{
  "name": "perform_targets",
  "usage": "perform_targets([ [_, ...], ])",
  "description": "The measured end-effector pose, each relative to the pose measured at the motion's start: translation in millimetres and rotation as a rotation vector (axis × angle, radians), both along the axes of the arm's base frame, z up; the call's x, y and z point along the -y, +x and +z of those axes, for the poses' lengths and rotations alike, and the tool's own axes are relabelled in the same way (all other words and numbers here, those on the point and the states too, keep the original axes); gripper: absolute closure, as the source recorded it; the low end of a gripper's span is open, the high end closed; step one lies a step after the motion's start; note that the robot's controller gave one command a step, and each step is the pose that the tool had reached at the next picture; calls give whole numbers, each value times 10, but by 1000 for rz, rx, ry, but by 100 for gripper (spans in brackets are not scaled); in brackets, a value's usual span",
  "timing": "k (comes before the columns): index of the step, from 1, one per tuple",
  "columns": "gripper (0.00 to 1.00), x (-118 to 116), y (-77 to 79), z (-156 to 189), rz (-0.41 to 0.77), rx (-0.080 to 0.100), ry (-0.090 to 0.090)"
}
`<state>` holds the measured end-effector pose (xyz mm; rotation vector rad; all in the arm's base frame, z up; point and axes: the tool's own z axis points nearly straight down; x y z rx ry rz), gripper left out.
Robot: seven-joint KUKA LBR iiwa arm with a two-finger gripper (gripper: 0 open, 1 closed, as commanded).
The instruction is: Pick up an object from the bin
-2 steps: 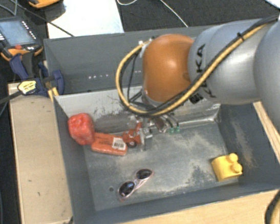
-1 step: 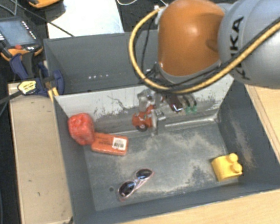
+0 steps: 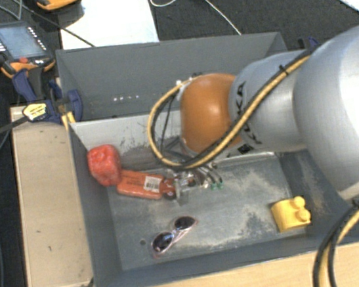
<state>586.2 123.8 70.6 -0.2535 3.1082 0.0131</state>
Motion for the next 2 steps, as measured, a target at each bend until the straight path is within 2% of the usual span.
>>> perform_targets([
  [1, 100, 0, 1, 1, -2, 0, 0],
  [2, 100, 120, -58, 1001, 2, 6, 1],
])
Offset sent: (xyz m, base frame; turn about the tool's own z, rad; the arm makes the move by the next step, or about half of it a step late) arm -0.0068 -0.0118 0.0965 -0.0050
